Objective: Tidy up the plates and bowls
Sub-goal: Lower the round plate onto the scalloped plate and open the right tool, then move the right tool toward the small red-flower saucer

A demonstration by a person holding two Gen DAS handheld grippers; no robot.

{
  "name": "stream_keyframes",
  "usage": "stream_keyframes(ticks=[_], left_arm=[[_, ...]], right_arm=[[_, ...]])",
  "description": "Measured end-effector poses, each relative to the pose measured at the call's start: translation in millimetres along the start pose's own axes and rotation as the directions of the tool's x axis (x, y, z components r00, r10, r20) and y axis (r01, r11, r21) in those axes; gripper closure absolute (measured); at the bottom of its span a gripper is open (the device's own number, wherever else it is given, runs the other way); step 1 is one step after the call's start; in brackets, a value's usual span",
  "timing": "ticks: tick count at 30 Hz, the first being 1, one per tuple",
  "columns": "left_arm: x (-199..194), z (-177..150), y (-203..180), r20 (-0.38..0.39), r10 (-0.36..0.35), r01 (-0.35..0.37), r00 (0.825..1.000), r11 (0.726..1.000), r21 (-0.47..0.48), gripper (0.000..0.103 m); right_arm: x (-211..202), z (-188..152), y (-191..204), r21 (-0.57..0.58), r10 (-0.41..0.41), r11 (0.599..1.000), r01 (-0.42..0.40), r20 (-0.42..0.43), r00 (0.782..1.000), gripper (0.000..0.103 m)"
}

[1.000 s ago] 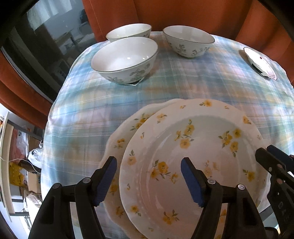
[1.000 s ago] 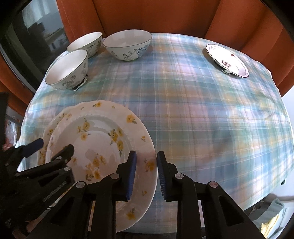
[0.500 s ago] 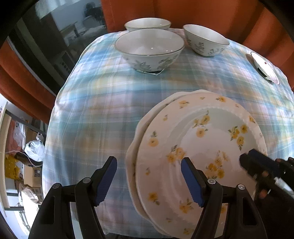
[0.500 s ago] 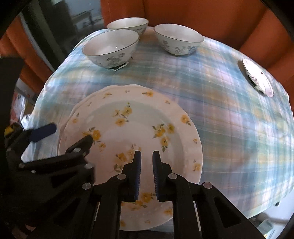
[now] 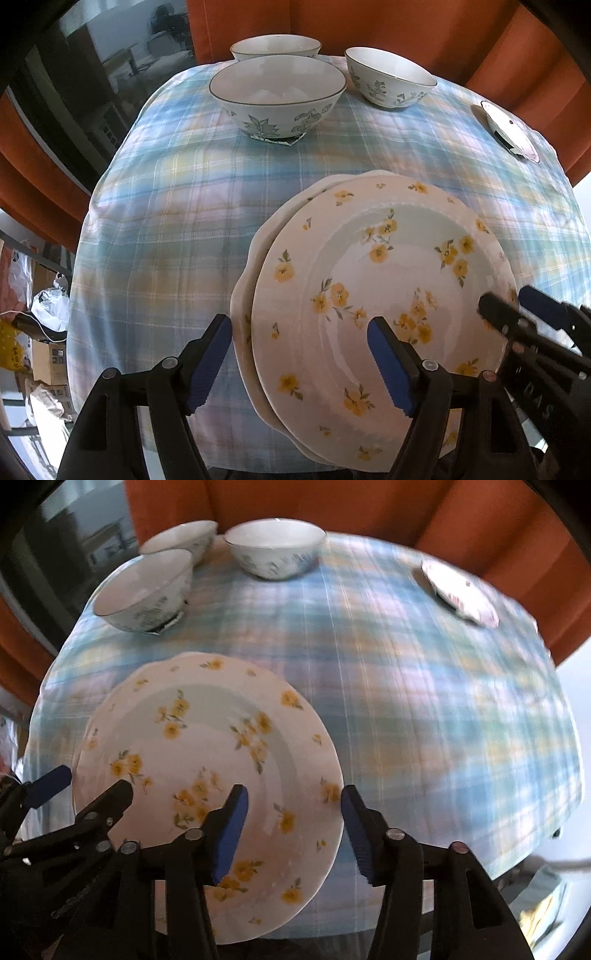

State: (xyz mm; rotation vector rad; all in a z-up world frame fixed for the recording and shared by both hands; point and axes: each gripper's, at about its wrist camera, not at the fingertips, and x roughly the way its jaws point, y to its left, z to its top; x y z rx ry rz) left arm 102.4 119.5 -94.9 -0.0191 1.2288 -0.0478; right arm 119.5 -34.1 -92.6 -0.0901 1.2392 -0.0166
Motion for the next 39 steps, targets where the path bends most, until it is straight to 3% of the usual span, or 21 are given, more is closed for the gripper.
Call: stream_keyframes(ticks=[4, 7, 9, 11, 20, 24, 31, 35, 39], left_arm=[[-3, -2, 3, 0.006, 0.021, -0.021, 1.000, 1.000, 0.001, 0.026], [-5, -4, 6, 0.010, 0.032, -0.032, 0.999, 0.999, -0.003, 0.025], [-5, -5, 5, 0.012, 0.034, -0.034, 0.999, 0.999, 0.004, 0.025], [-5, -6, 3, 0.012, 0.035, -0.035, 0.999, 0.999, 0.010, 0.025], [-6, -6, -6, 0.016, 0.027, -0.027, 1.000, 0.999, 0.038, 0.025], [-5, -5, -10, 0.013, 0.028, -0.029, 1.000, 0.998, 0.051, 0.025], [-5, -3, -13, 0.005, 0.045, -0.045, 0.999, 0.998, 0.038, 0.025], [-9, 1, -21, 0.012, 0.046, -0.046, 0.999, 0.998, 0.032, 0.025], [-15, 7, -39, 0.036, 0.050, -0.052, 0.998, 0.998, 0.041, 0.025]], right_arm=[[-3, -1, 12, -0.034, 0.046, 0.998, -0.046, 0.015, 0.999, 0.056], [-1, -3, 21, -0.057, 0.048, 0.997, -0.047, 0.007, 0.999, 0.065], [-3, -1, 15, -0.025, 0.057, 0.998, -0.057, 0.024, 0.998, 0.064], [-3, 1, 10, -0.009, -0.030, 1.000, 0.030, 0.034, 0.999, 0.060], [3, 1, -1, 0.013, -0.050, 0.999, 0.050, 0.027, 0.998, 0.060], [13, -2, -12, 0.063, -0.009, 0.998, 0.011, -0.033, 0.999, 0.060], [13, -7, -1, 0.010, -0.005, 1.000, 0.006, -0.044, 0.999, 0.059], [12, -7, -9, 0.015, 0.050, 0.999, -0.050, -0.051, 0.997, 0.059], [-3, 2, -21, -0.011, 0.069, 0.998, -0.069, 0.013, 0.998, 0.058]])
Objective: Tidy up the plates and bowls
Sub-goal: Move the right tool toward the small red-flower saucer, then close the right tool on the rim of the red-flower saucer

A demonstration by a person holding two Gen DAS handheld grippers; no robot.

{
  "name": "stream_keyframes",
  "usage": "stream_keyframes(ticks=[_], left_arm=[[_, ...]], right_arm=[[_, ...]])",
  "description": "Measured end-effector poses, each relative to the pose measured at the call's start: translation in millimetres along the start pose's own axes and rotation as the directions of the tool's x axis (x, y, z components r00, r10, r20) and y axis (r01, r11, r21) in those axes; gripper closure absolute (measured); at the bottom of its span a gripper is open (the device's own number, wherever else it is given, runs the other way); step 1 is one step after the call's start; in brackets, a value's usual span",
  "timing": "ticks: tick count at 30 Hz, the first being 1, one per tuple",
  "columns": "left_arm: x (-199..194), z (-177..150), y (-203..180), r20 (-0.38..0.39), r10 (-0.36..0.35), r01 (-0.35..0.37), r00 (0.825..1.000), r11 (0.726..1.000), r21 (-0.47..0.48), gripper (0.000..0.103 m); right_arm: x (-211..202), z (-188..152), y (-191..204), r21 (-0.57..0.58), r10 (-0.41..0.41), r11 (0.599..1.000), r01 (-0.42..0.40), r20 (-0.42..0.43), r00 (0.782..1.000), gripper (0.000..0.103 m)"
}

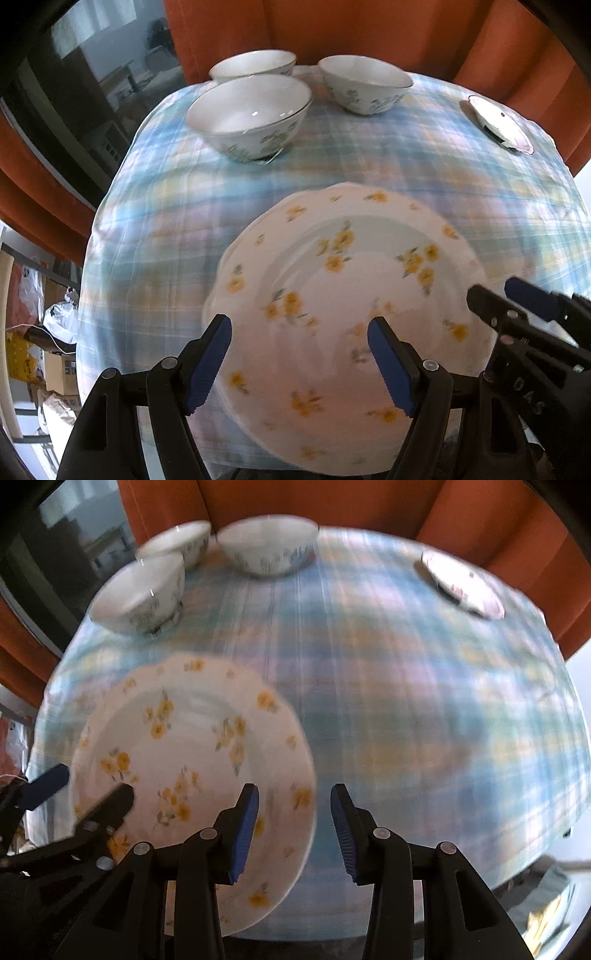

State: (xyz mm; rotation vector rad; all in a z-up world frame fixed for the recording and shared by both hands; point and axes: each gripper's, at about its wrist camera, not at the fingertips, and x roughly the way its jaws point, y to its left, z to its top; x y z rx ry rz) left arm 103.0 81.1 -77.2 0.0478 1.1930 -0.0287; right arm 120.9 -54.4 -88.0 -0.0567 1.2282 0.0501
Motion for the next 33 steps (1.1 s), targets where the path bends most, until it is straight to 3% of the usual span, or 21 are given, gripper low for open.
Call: stream_keyframes(ticks=[7, 18, 26, 33], left_arm=[[-11, 23, -46, 0.049, 0.010, -0.009, 0.999, 0.999, -0.035, 0.025], [-17, 76, -151, 0.111, 0.019, -0.008, 0.994, 0.995, -0.096, 0.025], [-9, 129, -219, 0.189, 0.034, -0.011, 0.981, 0.993, -0.120, 0.025], [5, 184, -266, 0.220, 0.040, -0.023, 0.975, 0.997, -0.078, 0.025]], right_arm=[[-18, 23, -48, -0.021, 0.038, 0.999, -0.036, 0.076, 0.996, 0.048], [-30, 72, -164, -0.039, 0.067, 0.997, -0.062, 0.140, 0.988, 0.047], [-24, 115, -248, -0.013, 0.086, 0.996, -0.085, 0.191, 0.978, 0.047], [-15, 159, -303, 0.019, 0.058, 0.998, -0.065, 0.249, 0.967, 0.047]])
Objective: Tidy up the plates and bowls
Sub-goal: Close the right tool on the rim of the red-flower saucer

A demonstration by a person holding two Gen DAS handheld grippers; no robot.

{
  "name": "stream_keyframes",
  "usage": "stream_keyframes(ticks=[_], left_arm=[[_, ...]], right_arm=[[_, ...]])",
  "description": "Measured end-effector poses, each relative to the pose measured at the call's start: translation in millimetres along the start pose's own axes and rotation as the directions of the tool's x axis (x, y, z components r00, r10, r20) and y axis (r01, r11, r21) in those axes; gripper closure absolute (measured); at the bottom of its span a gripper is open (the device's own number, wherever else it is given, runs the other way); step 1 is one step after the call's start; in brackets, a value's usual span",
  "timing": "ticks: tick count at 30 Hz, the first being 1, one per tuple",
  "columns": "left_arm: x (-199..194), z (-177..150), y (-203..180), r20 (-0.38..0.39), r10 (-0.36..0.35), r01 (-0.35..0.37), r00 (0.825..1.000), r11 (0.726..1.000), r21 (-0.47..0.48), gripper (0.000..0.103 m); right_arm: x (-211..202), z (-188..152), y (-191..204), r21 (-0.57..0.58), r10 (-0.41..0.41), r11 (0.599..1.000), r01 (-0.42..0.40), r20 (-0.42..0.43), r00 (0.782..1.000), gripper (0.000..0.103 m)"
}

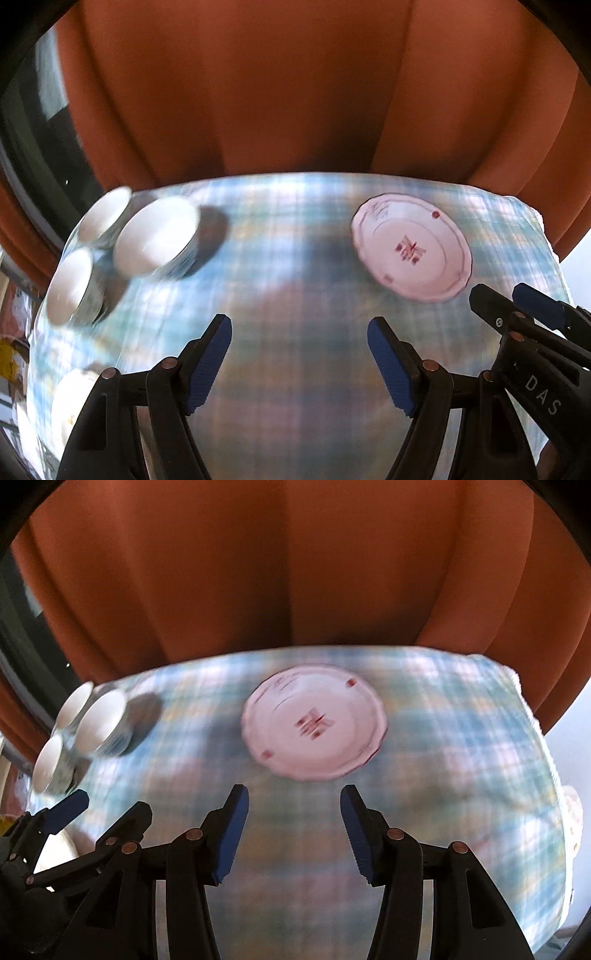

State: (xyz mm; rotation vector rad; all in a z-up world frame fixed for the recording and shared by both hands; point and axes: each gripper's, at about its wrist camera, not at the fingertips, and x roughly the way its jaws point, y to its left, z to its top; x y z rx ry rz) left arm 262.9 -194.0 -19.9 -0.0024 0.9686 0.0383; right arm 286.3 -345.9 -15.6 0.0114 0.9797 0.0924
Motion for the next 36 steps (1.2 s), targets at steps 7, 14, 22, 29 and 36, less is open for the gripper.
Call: stream_keyframes(ticks=[7, 14, 22, 29, 36], left_arm=[[51, 37, -37, -0.037, -0.018, 0.018, 0.999, 1.000, 0.004, 0.027], [102, 60, -59, -0.058, 0.016, -0.016, 0.998, 1.000, 0.009, 0.028], [147, 72, -75, -0.095, 0.024, -0.020, 0.995, 0.999, 0.037, 0.031], [166, 73, -85, -0.130, -0.036, 0.046, 0.991, 0.996, 0.072, 0.046], [161, 67, -82, -0.141, -0.059, 0.071, 0.988, 0.994, 0.085, 0.046]], right_arm=[[33, 31, -39, 0.050, -0.026, 0.998, 0.025, 0.008, 1.000, 0.047], [90, 55, -62, 0.082, -0.011, 0.997, 0.014, -0.037, 0.999, 0.047], [145, 69, -87, 0.141, -0.007, 0.990, 0.018, -0.085, 0.996, 0.047], [165, 70, -93, 0.164, 0.011, 0.986, 0.007, -0.109, 0.994, 0.054], [164, 67, -90, 0.155, -0.001, 0.988, 0.019, -0.116, 0.993, 0.056]])
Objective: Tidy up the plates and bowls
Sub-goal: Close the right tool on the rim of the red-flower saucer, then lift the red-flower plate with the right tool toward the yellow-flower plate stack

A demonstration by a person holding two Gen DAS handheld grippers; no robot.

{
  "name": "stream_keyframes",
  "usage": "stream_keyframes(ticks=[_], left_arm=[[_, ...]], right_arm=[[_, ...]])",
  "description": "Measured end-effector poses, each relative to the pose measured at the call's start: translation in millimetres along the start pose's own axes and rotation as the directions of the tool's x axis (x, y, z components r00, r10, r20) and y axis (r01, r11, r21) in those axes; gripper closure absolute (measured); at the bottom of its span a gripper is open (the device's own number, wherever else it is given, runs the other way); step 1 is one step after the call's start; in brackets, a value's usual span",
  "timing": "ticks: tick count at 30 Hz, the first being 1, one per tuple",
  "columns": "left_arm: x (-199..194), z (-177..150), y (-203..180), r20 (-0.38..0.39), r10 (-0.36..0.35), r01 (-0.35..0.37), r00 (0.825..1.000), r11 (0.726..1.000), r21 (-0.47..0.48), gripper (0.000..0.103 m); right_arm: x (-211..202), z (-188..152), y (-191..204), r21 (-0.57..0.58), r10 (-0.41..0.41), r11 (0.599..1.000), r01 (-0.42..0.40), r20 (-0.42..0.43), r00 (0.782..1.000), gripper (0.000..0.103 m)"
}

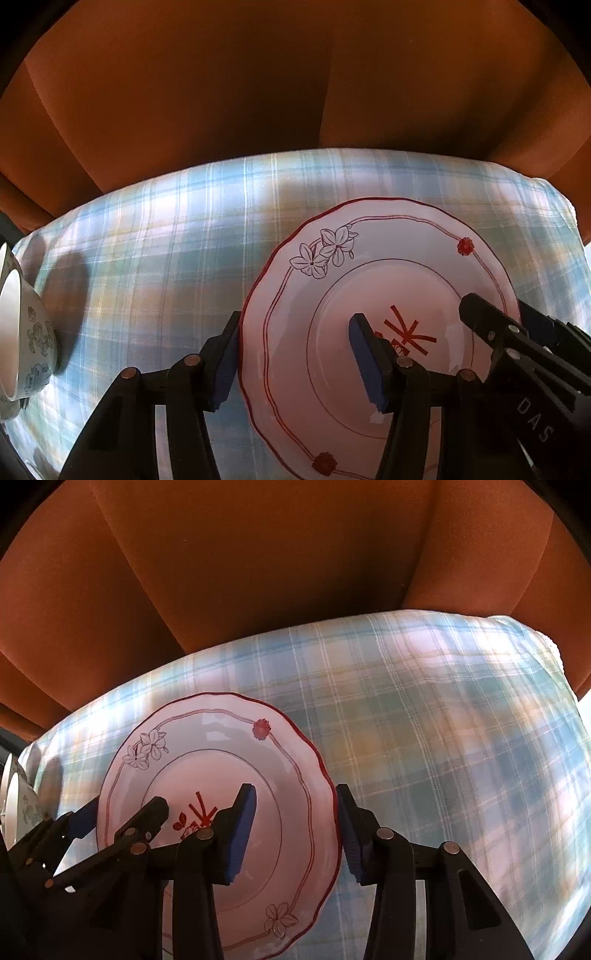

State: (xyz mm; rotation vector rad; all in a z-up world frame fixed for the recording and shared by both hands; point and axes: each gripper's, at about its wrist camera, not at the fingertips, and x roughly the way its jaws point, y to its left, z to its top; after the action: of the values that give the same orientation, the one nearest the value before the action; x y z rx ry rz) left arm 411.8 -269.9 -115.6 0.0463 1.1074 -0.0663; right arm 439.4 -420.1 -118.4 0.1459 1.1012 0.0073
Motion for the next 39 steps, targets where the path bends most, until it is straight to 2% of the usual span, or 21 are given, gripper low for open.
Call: stream_keyframes(ticks=[4, 9, 17, 23, 30, 39], left_arm=[[-7, -16, 8, -0.019, 0.009, -0.009, 1.000, 1.000, 0.001, 0.046], [-27, -52, 27, -0.056, 0.018, -0.019, 0.998, 1.000, -0.022, 0.046], [-63, -121, 55, -0.096, 0.043, -0.048, 0.994, 0.998, -0.049, 0.046], [-77, -154, 60, -0.126, 0.044, -0.048, 0.991, 0.998, -0.029, 0.046], [-95, -196, 64, -0.162, 0.054, -0.064, 0.985, 0.996, -0.063, 0.046], [-100, -206, 60, -0.141, 0.090, -0.100, 0.986, 0.993, -0.067, 0.042]], right_arm=[[-8, -14, 7, -0.021, -0.017, 1.000, 0.017, -0.020, 1.000, 0.056], [-22, -43, 20, -0.044, -0.008, 0.999, 0.006, -0.058, 0.998, 0.056], [-52, -110, 48, -0.063, 0.020, 0.998, -0.028, -0.121, 0.992, 0.056], [-76, -155, 61, -0.073, 0.014, 0.997, -0.026, -0.152, 0.988, 0.056], [-92, -200, 63, -0.081, 0.023, 0.996, -0.040, -0.200, 0.980, 0.056], [-94, -212, 61, -0.091, 0.036, 0.994, -0.056, -0.204, 0.978, 0.056]])
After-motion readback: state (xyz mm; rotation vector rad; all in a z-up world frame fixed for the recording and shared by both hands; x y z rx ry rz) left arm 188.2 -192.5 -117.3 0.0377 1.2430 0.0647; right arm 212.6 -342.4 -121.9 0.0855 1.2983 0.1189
